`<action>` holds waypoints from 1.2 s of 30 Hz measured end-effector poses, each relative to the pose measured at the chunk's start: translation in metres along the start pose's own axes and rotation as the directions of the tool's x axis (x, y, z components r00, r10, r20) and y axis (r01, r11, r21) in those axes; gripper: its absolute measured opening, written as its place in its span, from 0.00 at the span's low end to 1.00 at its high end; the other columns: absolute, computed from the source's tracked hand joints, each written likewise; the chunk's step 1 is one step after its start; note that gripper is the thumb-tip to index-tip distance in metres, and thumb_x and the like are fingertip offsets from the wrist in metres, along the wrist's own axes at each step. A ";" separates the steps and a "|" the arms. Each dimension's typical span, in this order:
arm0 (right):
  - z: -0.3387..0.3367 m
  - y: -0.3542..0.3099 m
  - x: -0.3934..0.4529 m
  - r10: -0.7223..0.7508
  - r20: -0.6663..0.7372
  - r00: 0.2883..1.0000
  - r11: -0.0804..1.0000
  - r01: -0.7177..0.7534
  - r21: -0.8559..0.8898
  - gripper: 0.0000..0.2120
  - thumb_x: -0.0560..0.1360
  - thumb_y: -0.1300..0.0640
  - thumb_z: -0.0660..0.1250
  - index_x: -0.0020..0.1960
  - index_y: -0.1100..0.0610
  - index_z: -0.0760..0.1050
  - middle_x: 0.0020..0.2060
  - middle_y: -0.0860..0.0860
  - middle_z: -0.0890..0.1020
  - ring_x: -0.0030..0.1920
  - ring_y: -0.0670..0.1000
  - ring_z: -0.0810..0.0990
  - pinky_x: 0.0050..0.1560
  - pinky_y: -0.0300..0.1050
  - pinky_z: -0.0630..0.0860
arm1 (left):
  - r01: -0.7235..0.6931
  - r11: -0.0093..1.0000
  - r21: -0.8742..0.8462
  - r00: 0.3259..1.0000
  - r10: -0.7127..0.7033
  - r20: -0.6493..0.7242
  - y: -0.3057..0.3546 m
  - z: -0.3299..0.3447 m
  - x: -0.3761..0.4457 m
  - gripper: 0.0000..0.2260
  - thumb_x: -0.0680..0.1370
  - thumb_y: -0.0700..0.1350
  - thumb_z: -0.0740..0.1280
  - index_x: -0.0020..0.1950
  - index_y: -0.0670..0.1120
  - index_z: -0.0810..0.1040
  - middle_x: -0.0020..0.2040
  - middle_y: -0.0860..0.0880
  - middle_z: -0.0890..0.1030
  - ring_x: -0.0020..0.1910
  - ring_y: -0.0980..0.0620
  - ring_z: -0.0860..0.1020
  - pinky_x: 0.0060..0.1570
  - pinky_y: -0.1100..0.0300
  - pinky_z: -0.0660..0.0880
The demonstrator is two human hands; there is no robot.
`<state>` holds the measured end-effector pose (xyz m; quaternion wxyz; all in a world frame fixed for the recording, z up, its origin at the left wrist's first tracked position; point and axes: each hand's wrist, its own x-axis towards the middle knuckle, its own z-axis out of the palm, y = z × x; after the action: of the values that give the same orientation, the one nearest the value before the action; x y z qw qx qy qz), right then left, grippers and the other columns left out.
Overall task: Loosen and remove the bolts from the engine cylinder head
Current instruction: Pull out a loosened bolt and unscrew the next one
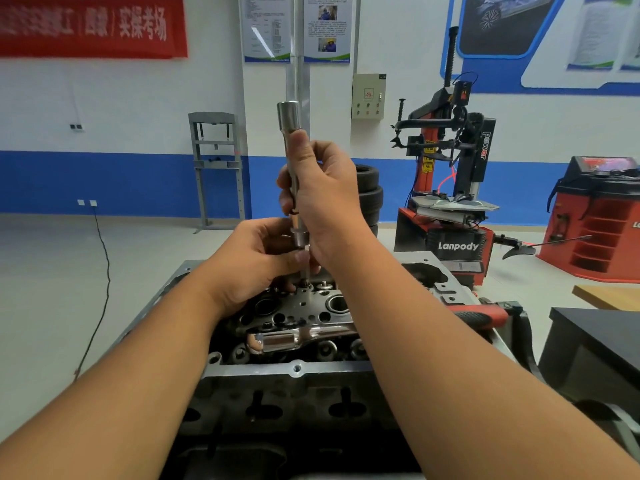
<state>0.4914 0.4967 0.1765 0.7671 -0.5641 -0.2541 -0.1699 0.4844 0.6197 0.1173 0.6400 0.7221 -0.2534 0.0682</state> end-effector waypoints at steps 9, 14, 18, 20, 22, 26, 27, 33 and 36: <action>-0.005 -0.001 -0.006 -0.013 0.050 0.999 0.998 0.010 0.059 0.13 0.78 0.55 0.75 0.45 0.57 0.71 0.34 0.56 0.80 0.27 0.50 0.74 0.28 0.42 0.74 | -0.053 0.995 0.082 0.995 0.060 -0.084 0.000 0.001 0.000 0.12 0.67 0.46 0.81 0.48 0.51 0.87 0.47 0.44 0.88 0.43 0.46 0.87 0.39 0.61 0.82; -0.004 -0.002 -0.003 0.020 0.041 0.999 0.999 -0.021 0.038 0.12 0.83 0.51 0.69 0.45 0.59 0.75 0.36 0.54 0.84 0.27 0.52 0.76 0.34 0.47 0.73 | -0.013 1.000 -0.005 1.000 0.013 0.014 -0.002 -0.001 0.001 0.09 0.74 0.41 0.75 0.52 0.50 0.87 0.50 0.43 0.88 0.47 0.45 0.87 0.39 0.56 0.83; -0.005 -0.001 -0.001 0.040 0.050 0.998 0.998 -0.042 0.047 0.15 0.84 0.48 0.66 0.46 0.58 0.78 0.35 0.54 0.84 0.27 0.52 0.76 0.32 0.45 0.74 | -0.060 0.995 0.074 0.997 0.064 -0.049 -0.003 -0.001 0.002 0.10 0.70 0.43 0.78 0.51 0.51 0.87 0.48 0.42 0.88 0.46 0.42 0.87 0.40 0.57 0.82; -0.007 0.000 -0.002 0.029 0.042 0.999 0.998 -0.032 0.060 0.13 0.80 0.50 0.72 0.44 0.57 0.76 0.35 0.55 0.83 0.27 0.53 0.75 0.31 0.45 0.76 | -0.060 0.991 0.116 0.993 0.072 -0.097 -0.003 -0.002 0.002 0.13 0.67 0.46 0.81 0.49 0.52 0.87 0.47 0.43 0.88 0.45 0.41 0.87 0.40 0.51 0.84; -0.007 0.001 -0.002 0.021 0.035 0.999 0.999 -0.023 0.040 0.13 0.79 0.50 0.74 0.44 0.57 0.76 0.35 0.55 0.84 0.27 0.52 0.76 0.33 0.46 0.77 | -0.046 0.992 0.114 0.993 0.057 -0.099 -0.004 -0.002 0.002 0.13 0.67 0.47 0.81 0.50 0.51 0.87 0.48 0.43 0.88 0.44 0.42 0.87 0.40 0.50 0.83; -0.003 0.001 0.001 0.039 0.026 0.999 0.998 -0.040 0.040 0.16 0.83 0.47 0.67 0.44 0.59 0.75 0.31 0.52 0.79 0.26 0.50 0.73 0.28 0.41 0.73 | 0.012 0.998 0.065 1.000 -0.014 0.021 -0.005 -0.003 0.002 0.11 0.72 0.43 0.76 0.55 0.46 0.85 0.51 0.45 0.88 0.47 0.50 0.87 0.38 0.60 0.81; -0.002 0.001 0.002 0.045 0.027 0.999 0.998 -0.046 0.043 0.17 0.84 0.47 0.65 0.45 0.60 0.74 0.30 0.52 0.77 0.25 0.50 0.71 0.26 0.40 0.71 | 0.015 0.997 0.081 0.999 -0.017 0.030 -0.005 -0.003 0.003 0.11 0.74 0.40 0.75 0.57 0.46 0.84 0.51 0.46 0.88 0.48 0.51 0.87 0.38 0.61 0.81; -0.002 0.002 0.002 0.046 0.025 0.999 0.995 -0.048 0.091 0.15 0.83 0.47 0.67 0.48 0.59 0.74 0.30 0.55 0.80 0.24 0.52 0.73 0.25 0.41 0.71 | -0.017 0.987 0.158 0.995 0.033 -0.094 -0.008 -0.005 0.006 0.19 0.62 0.46 0.84 0.51 0.50 0.87 0.49 0.43 0.88 0.49 0.43 0.88 0.51 0.47 0.83; -0.005 0.002 -0.001 0.009 0.011 1.000 0.996 -0.010 0.090 0.13 0.77 0.53 0.76 0.46 0.58 0.74 0.34 0.57 0.83 0.27 0.53 0.78 0.28 0.43 0.77 | 0.004 0.990 0.141 0.994 0.011 -0.108 -0.007 -0.005 0.006 0.23 0.61 0.48 0.84 0.53 0.45 0.86 0.50 0.42 0.88 0.51 0.40 0.87 0.59 0.39 0.81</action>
<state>0.4926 0.4926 0.1730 0.7910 -0.5312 -0.2630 -0.1516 0.4939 0.6234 0.1139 0.6001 0.7603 -0.2142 0.1263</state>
